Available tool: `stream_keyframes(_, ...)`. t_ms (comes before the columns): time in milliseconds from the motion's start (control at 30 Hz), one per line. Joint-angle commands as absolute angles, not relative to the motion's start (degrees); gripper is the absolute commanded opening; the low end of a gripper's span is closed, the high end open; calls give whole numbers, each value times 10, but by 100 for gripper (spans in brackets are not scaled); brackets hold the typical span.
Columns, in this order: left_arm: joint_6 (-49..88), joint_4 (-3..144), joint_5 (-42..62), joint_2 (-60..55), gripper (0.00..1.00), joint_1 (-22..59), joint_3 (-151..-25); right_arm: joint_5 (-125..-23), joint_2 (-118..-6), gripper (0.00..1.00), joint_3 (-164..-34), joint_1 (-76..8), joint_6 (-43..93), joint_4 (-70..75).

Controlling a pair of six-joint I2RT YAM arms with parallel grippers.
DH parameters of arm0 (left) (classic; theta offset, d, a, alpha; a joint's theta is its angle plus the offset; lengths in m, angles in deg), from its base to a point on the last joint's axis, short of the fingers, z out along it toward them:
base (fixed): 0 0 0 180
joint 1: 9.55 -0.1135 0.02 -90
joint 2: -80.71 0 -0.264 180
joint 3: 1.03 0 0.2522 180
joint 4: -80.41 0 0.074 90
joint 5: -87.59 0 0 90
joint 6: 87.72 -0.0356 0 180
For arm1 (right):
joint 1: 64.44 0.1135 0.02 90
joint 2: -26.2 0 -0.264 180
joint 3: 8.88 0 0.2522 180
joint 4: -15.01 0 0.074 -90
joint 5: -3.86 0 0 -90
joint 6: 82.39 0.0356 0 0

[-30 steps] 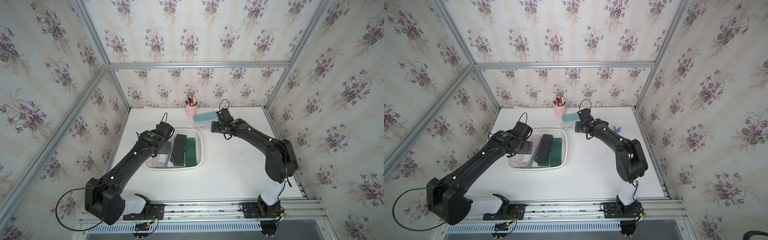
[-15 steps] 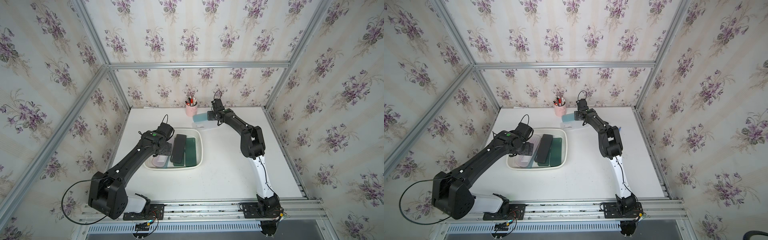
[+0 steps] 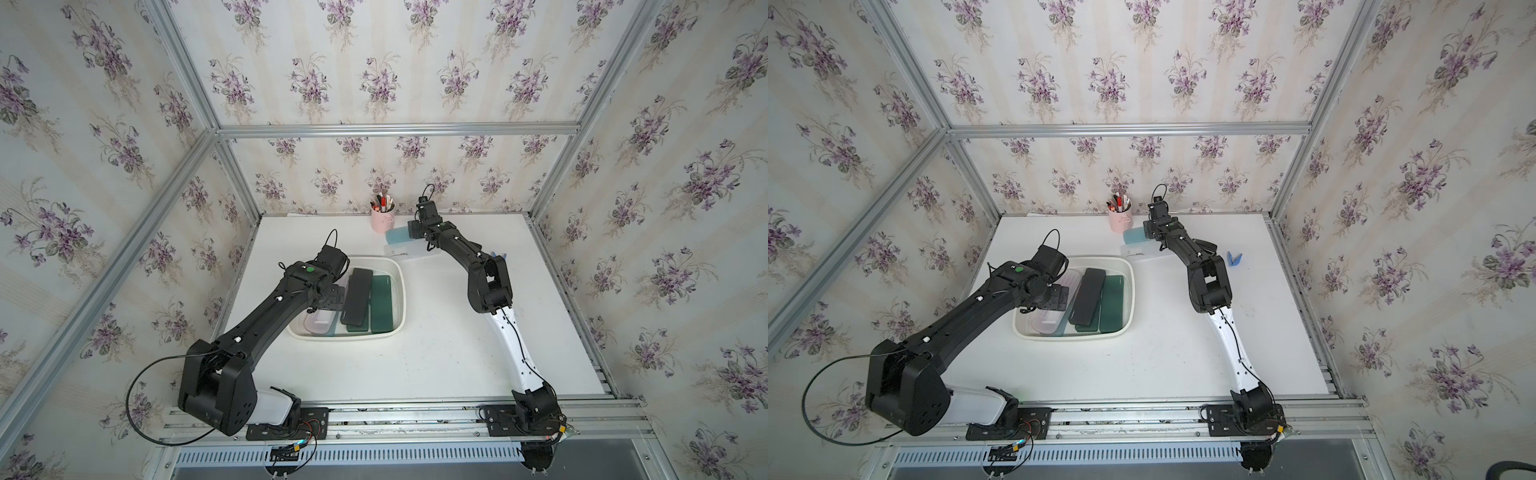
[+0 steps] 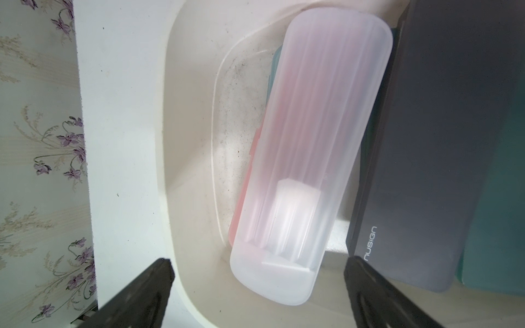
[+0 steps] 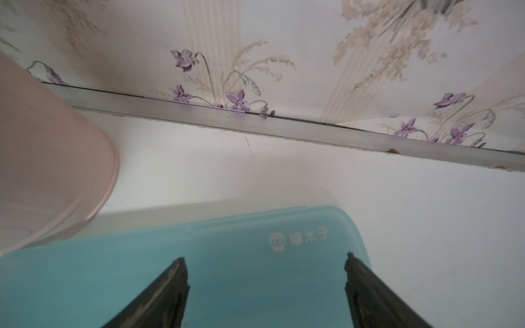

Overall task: Put the pencil case into the storage box
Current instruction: Adjust the pencil case at the center of the board.

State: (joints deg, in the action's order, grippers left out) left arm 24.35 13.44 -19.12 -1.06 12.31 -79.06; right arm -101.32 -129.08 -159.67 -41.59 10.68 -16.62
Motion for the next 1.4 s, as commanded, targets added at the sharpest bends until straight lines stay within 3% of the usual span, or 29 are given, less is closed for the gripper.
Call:
stream_keyframes(0,237,140,-193,-21,99,123,-790,-1020,-1301,88,-1601,-419,105,-151)
stream_keyframes(333,232,151,-190,-36,99,118,-789,-983,-1317,89,-1627,-427,105,-176)
stream_keyframes(733,229,157,-180,-38,99,118,-786,-909,-1290,89,-1624,-436,114,-356)
stream_keyframes(967,229,162,-178,-32,99,118,-781,-902,-1157,88,-1412,-436,140,-278)
stream_keyframes(1367,230,172,-170,-24,99,118,-772,-919,-1009,87,-1170,-425,176,-223)
